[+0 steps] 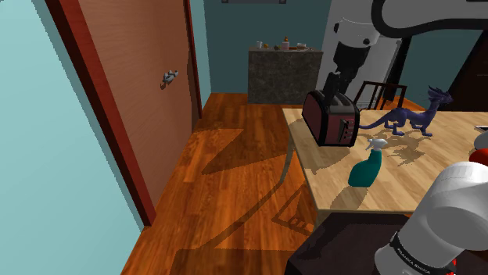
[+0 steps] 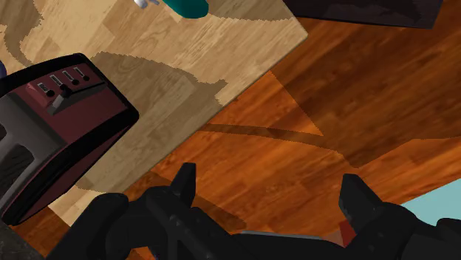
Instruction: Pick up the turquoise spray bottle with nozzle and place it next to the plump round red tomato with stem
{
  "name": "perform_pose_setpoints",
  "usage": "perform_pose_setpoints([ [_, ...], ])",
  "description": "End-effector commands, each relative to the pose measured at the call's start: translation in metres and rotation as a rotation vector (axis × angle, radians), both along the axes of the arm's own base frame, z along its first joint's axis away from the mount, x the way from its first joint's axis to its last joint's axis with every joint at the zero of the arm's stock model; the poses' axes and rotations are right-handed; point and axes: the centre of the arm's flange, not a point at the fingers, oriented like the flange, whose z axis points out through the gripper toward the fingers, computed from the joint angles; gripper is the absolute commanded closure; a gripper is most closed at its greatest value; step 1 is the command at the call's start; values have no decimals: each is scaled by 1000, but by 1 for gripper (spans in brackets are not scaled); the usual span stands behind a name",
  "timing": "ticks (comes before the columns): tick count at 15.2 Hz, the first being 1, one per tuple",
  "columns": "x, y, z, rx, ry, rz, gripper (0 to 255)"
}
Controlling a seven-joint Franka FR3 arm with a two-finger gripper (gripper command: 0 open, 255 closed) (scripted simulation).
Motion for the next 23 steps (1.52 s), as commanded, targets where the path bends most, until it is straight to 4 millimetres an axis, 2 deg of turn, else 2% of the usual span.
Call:
perform_pose_setpoints([
  [1, 0, 0, 0, 0, 0, 0, 0],
  [12, 3, -57, -126, -66, 279, 295, 0],
  [23, -9, -124, -246, -132, 558, 590, 0],
])
